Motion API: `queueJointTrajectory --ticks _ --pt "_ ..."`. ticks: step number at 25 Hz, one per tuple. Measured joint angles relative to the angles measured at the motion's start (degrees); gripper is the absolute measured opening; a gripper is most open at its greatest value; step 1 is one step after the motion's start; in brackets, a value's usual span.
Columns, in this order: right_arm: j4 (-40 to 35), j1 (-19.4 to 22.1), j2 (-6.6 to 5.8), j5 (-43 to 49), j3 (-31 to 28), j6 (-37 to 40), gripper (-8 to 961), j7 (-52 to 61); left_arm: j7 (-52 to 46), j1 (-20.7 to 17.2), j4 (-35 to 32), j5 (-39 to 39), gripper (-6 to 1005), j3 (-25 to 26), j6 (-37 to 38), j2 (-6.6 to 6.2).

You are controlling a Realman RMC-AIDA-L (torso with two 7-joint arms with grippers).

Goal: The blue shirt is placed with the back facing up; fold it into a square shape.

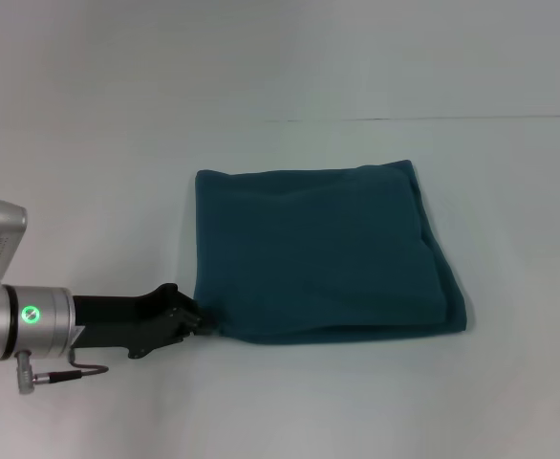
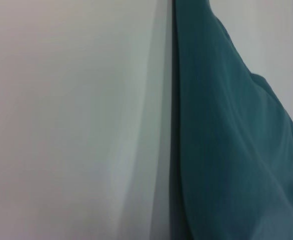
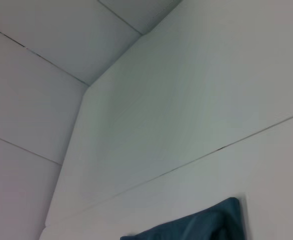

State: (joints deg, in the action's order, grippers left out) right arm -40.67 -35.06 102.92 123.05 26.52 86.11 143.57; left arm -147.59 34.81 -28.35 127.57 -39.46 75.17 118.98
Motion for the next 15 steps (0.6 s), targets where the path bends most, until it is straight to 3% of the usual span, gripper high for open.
queueJointTrajectory --ticks 6,11,15 --pt "-0.03 0.29 0.0 0.0 0.09 0.08 924 -0.05 0.38 -0.17 -0.92 0.94 28 0.25 0.79 -0.14" --pt "0.18 0.32 -0.15 0.24 0.48 0.11 924 -0.16 0.56 -1.72 -4.03 2.01 101 0.39 2.96 -0.55" --pt "0.64 0.39 -0.45 0.35 0.88 0.22 924 -1.19 0.93 -3.95 -9.66 3.6 159 3.64 6.69 -1.31"
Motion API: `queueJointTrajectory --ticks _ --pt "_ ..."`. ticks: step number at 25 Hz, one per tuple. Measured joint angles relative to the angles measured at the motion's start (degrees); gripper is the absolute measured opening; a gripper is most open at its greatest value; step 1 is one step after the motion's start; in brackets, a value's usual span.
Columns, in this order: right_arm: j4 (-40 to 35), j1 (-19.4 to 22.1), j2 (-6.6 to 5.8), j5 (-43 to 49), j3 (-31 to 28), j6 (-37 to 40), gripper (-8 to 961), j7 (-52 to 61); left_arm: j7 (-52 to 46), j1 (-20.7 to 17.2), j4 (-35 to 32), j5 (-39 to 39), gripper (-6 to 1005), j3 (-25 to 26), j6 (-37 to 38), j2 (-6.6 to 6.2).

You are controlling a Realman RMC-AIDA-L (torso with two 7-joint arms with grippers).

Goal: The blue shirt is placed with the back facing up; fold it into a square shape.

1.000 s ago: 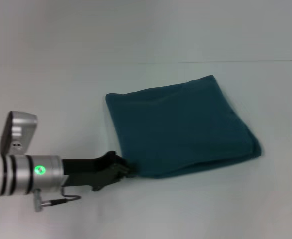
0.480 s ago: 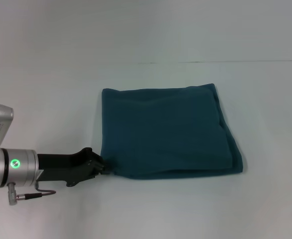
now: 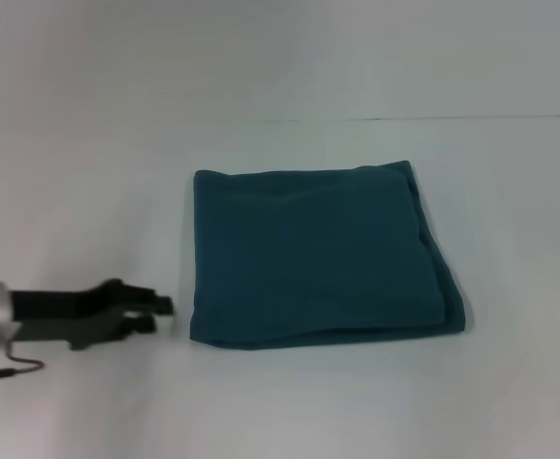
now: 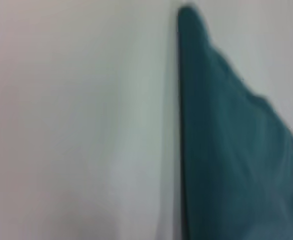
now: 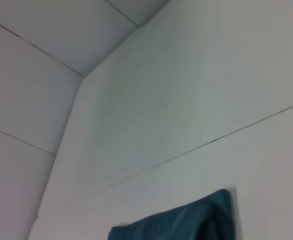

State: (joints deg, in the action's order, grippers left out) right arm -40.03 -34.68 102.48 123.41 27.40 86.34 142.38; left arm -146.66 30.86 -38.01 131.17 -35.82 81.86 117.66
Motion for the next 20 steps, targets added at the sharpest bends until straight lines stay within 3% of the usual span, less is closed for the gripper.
queueJointTrajectory --ticks 2,7,10,14,20 --pt "0.01 0.0 -0.31 0.43 1.03 0.49 925 -1.44 2.27 -1.04 -2.86 -0.93 188 2.77 2.76 -0.29" --pt "-0.03 -0.72 -1.5 5.41 6.95 3.52 922 -4.68 17.29 -1.66 -6.41 -4.73 389 11.92 15.45 -1.66" --pt "-0.77 -1.51 -0.85 6.55 9.62 7.65 920 -11.8 20.89 -0.25 -6.77 -3.72 619 12.14 19.2 -2.72" --pt "-1.47 -3.23 1.78 6.81 14.44 10.61 918 -19.66 22.65 3.09 -7.0 0.15 776 8.7 22.26 -3.77" --pt "-6.86 -6.07 8.91 8.16 20.41 10.63 915 -23.35 22.88 7.61 -7.81 3.68 929 -1.16 22.09 -3.57"
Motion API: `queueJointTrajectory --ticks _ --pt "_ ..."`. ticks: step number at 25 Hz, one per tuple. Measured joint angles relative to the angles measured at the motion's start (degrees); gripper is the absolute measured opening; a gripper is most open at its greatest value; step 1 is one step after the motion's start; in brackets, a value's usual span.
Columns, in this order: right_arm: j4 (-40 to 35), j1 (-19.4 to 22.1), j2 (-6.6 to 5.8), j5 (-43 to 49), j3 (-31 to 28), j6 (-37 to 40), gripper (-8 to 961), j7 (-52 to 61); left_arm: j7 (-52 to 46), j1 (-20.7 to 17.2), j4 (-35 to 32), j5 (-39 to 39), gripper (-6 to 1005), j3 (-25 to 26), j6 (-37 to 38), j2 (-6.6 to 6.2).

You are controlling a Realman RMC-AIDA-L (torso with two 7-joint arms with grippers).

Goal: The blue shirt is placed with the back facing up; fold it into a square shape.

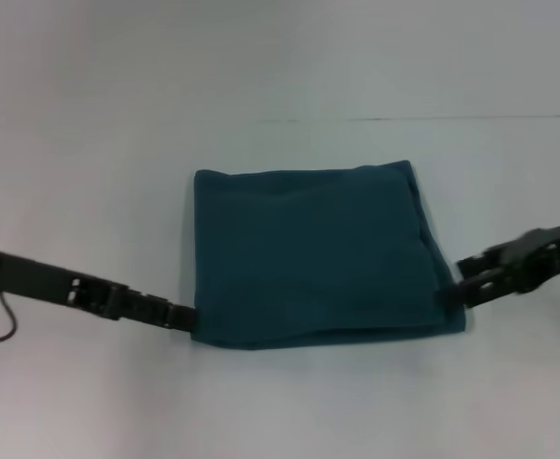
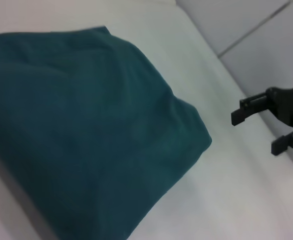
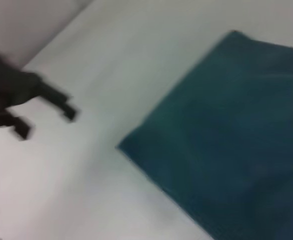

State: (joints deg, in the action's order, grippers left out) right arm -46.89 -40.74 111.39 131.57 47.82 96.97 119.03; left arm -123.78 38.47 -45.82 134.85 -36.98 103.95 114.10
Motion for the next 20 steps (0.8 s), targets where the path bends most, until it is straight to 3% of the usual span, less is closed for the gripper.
queueJointTrajectory --ticks 2,7,10,15,20 --pt "-0.59 -1.1 1.77 0.04 1.8 -0.06 915 -1.4 1.18 1.12 0.22 0.03 948 -2.29 -0.92 0.34" --pt "-0.61 -2.6 3.73 0.07 4.34 -2.55 915 -2.72 5.75 2.75 -0.9 -0.08 948 -5.88 -2.82 1.82" --pt "-0.61 -2.71 4.02 0.1 4.41 -4.06 915 -2.84 7.6 3.03 -3.41 -0.1 946 -6.52 -4.5 3.39" --pt "-0.66 -2.05 3.68 -0.06 4.01 -6.32 915 -2.55 10.03 2.25 -8.48 -0.12 941 -7.01 -8.39 7.17" --pt "-0.76 -1.54 3.59 -0.37 3.47 -7.87 915 -3.22 9.99 2.71 -8.27 0.03 937 -8.9 -9.17 7.56"
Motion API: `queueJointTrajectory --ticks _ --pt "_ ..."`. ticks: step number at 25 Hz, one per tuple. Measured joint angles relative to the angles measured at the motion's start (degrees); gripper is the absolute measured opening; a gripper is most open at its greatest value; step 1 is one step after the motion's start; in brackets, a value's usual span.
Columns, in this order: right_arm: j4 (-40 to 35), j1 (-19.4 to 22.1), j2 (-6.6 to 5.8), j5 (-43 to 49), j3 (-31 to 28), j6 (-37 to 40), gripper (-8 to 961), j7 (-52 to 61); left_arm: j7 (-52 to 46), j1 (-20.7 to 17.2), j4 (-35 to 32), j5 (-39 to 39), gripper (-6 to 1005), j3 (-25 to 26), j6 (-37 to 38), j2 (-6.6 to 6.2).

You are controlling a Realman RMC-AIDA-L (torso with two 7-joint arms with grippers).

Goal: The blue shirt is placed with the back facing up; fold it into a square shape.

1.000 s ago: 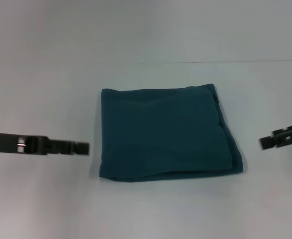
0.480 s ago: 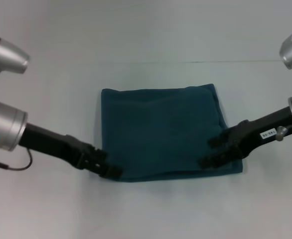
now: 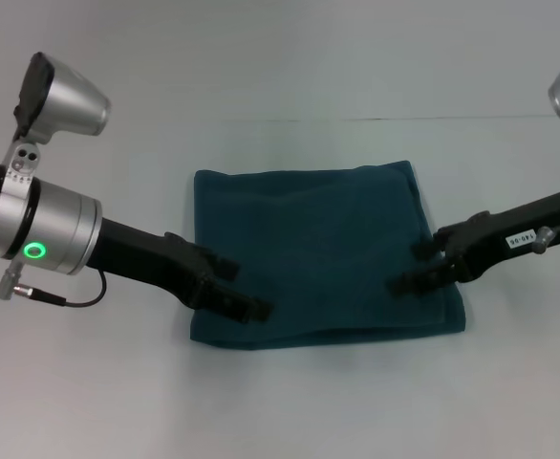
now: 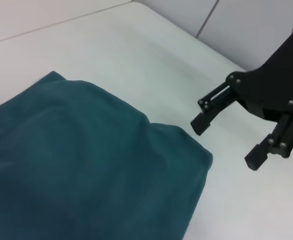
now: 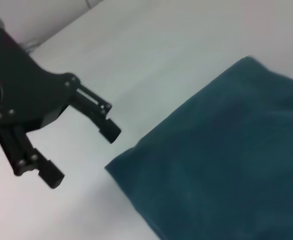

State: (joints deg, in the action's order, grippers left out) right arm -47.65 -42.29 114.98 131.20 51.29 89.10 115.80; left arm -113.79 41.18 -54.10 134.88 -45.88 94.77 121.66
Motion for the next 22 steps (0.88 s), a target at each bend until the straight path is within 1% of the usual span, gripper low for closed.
queueJointTrajectory --ticks 3,5,8,11,14,16,22 --pt "-0.01 0.07 0.53 -1.59 -1.36 -0.21 915 -2.19 -0.27 -0.01 -0.15 0.0 935 -0.11 -0.31 0.01" --pt "0.0 0.2 0.96 -3.16 -1.88 -0.18 915 -3.41 -1.17 0.04 -0.38 0.03 933 -1.67 -0.45 0.07" --pt "0.01 0.41 1.2 -3.76 -2.53 0.08 915 -3.57 -2.33 0.06 -1.35 0.06 934 -3.27 -0.3 -0.16" --pt "0.02 0.83 1.06 -3.8 -3.9 0.66 915 -3.2 -4.95 0.08 -3.06 0.15 934 -6.49 -0.11 -0.84" --pt "0.04 1.52 0.95 -4.43 -6.95 2.08 915 -3.58 -6.56 0.11 -3.98 0.24 934 -8.79 -0.16 -1.45" --pt "0.04 2.23 0.77 -5.4 -8.19 3.03 915 -4.27 -6.65 0.17 -4.07 0.28 934 -9.03 -0.46 -1.49" --pt "-0.1 3.23 0.01 -6.8 -8.76 4.88 915 -4.52 -6.7 0.68 -4.03 0.3 934 -9.52 -0.9 -1.4"
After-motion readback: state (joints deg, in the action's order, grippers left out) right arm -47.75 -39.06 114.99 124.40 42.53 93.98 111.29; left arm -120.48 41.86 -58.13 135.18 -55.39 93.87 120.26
